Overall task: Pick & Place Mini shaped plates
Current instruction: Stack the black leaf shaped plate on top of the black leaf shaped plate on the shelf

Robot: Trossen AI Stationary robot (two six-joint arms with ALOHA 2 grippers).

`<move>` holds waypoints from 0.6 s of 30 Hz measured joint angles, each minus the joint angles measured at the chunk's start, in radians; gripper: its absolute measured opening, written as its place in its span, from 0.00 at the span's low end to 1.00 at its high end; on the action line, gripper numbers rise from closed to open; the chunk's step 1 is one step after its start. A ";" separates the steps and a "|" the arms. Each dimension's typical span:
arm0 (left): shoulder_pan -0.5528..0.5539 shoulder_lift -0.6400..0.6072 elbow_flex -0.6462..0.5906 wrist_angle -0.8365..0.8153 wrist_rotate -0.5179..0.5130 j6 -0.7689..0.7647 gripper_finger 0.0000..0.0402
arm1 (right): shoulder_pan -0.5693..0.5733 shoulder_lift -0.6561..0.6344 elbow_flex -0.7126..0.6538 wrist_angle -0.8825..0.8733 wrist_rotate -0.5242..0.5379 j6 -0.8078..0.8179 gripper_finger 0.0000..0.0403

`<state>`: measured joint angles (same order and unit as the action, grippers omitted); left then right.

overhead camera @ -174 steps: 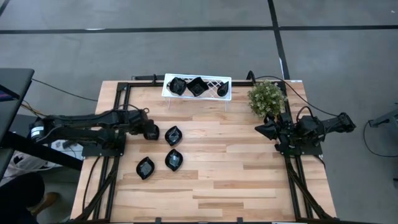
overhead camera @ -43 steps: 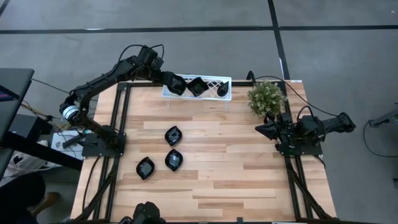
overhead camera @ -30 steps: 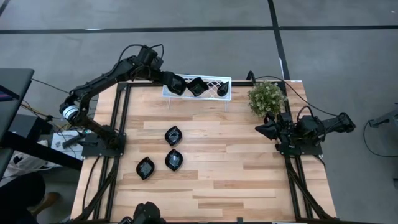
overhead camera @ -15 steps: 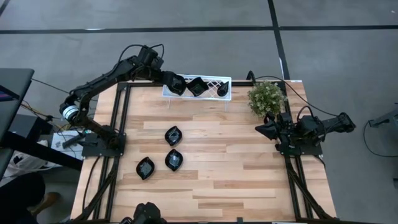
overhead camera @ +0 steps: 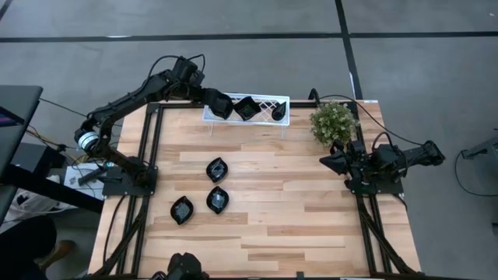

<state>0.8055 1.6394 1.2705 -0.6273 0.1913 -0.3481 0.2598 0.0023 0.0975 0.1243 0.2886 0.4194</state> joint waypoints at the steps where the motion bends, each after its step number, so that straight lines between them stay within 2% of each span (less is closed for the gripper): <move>1: 0.000 0.000 0.000 0.000 0.000 0.000 0.05 | 0.000 0.000 0.000 0.002 0.000 0.000 0.02; 14: 0.001 -0.004 0.000 -0.001 -0.004 0.002 0.13 | 0.000 0.000 0.000 0.013 0.000 0.000 0.02; 18: -0.013 -0.048 -0.001 -0.081 0.019 0.000 0.14 | 0.000 0.000 0.000 0.016 0.000 -0.001 0.02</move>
<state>0.7923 1.5913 1.2697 -0.7080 0.2106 -0.3477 0.2600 0.0022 0.0978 0.1407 0.2886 0.4184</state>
